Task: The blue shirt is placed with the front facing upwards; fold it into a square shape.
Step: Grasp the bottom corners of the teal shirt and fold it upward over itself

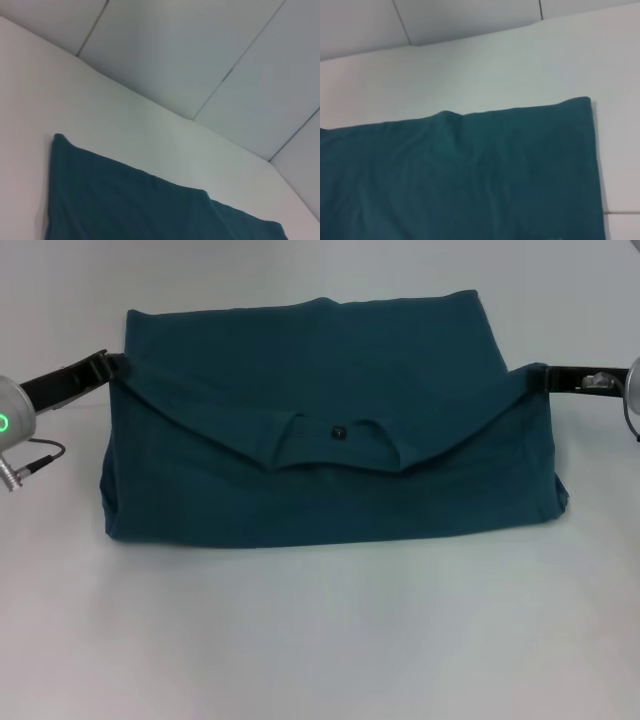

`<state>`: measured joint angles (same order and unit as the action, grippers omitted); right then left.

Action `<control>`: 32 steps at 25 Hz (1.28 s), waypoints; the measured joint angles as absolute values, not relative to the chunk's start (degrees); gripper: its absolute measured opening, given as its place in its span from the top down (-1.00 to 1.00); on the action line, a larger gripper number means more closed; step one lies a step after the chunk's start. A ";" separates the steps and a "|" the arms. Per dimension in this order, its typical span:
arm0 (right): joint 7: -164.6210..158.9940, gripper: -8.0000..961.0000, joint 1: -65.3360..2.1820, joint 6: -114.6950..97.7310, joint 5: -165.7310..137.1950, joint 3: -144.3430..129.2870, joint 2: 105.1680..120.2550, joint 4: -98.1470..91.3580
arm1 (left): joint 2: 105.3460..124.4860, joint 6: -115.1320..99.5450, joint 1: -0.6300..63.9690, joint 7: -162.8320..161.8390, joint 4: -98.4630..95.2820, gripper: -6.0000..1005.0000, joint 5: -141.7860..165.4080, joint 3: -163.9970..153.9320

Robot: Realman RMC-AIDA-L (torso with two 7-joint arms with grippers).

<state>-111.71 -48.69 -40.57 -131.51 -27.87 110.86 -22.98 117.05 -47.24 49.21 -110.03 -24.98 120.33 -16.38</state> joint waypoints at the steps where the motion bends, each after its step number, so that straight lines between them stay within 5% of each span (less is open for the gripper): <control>1: -111.59 0.91 -48.73 -40.05 -131.44 -28.04 111.01 -22.90 | 117.13 -47.19 49.03 -109.72 -24.90 0.99 119.96 -16.39; 23: -111.57 0.70 -49.01 -37.64 -131.48 -30.78 111.93 -21.20 | 118.54 -46.45 48.73 -104.89 -23.19 0.97 119.74 -16.74; 30: -111.53 0.62 -48.41 -39.37 -131.53 -31.81 111.98 -22.06 | 118.53 -46.40 48.15 -104.91 -23.38 0.64 119.72 -16.79; 32: -111.36 0.42 -48.36 -39.46 -131.55 -31.86 112.06 -22.47 | 118.47 -46.77 47.88 -105.04 -23.84 0.51 119.70 -16.79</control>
